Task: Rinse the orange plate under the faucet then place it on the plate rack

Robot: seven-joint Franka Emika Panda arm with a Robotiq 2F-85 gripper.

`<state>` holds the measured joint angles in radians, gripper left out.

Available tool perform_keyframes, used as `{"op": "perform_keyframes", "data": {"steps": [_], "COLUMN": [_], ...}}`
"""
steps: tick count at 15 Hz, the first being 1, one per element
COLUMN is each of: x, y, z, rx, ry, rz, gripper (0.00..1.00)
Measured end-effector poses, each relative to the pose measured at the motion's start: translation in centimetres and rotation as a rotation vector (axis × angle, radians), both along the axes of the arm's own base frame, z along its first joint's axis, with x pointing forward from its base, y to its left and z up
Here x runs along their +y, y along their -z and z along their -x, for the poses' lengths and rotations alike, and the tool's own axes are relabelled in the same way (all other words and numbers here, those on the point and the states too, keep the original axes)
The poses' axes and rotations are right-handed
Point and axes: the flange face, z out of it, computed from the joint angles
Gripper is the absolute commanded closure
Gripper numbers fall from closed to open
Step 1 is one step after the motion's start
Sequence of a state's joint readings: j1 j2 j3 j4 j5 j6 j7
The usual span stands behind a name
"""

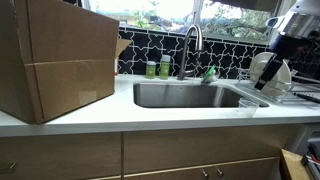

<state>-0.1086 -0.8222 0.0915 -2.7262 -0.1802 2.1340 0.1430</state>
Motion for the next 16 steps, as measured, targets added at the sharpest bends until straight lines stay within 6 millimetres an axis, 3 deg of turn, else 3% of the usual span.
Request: {"op": "perform_keyframes", "data": {"steps": [6,8,13,14,16], "x": [-0.7,-3.7,-15.7,-16.8,-17.3], "y": [-0.3,-1.5,-6.2,-6.4,-6.3], "z": [0.0,0.0,1.9,2.0,1.6], "rx": [-0.011,-0.036,-0.122,-0.124,-0.117], "ry": [0.049,0.156,0.424,0.448,0.457], "rz": [0.001,-0.012,-0.012,-0.009,-0.007], "gripper": [0.0,0.0,0.0,0.0,0.0]}}
